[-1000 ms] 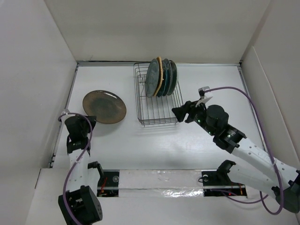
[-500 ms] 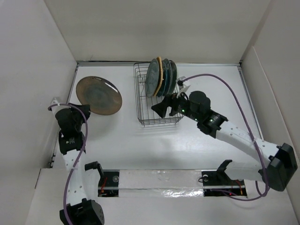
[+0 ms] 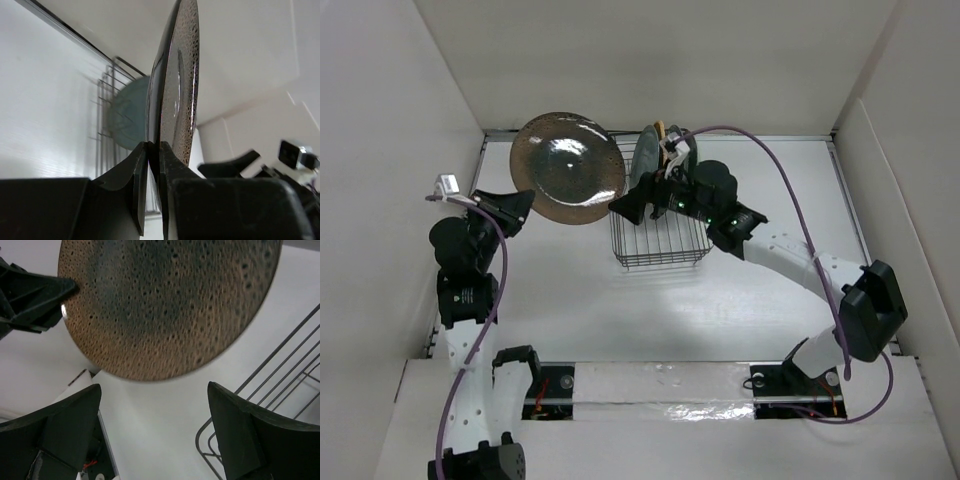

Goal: Load the plates into the dish rack

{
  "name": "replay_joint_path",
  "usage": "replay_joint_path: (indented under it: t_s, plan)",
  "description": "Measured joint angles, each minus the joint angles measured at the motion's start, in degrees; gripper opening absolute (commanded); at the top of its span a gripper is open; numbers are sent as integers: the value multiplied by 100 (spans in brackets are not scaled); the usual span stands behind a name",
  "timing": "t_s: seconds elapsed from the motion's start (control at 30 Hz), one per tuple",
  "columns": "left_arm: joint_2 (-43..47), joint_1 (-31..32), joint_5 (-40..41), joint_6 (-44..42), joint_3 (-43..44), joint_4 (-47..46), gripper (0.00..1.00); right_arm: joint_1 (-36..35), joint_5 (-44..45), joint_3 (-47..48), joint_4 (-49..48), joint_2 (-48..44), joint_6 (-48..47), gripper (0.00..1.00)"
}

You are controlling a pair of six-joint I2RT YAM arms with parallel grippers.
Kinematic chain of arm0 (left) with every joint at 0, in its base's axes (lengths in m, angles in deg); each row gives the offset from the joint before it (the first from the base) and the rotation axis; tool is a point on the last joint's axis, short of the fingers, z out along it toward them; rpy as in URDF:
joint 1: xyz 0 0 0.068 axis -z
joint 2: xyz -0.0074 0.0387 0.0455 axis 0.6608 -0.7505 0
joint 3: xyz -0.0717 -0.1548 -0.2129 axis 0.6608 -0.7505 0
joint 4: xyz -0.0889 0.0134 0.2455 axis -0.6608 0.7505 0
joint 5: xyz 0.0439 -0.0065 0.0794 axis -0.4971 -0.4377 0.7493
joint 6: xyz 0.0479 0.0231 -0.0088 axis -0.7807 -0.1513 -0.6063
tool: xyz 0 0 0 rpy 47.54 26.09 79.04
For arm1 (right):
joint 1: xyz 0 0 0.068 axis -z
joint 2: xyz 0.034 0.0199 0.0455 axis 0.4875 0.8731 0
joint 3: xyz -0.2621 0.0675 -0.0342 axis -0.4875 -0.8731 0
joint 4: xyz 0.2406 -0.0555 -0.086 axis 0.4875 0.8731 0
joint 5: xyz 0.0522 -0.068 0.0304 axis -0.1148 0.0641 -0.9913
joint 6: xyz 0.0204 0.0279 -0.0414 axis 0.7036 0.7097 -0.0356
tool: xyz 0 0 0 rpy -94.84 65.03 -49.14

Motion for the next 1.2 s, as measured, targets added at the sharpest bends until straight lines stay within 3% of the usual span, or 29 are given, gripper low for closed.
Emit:
replay_joint_path:
  t_s: [0.27, 0.6, 0.83, 1.2]
  plan:
    - [-52, 400, -710, 437, -2, -267, 0, 415, -155, 24, -433, 81, 170, 92]
    - [-61, 518, -857, 444, -13, -310, 0, 487, 363, -815, -566, -503, 251, 91]
    - [-153, 518, -962, 627, -251, -905, 0, 678, 658, -1032, -511, -619, 282, 92]
    - [-409, 518, -1309, 780, -531, -1099, 0, 721, -553, -1213, -1528, 400, 774, 82]
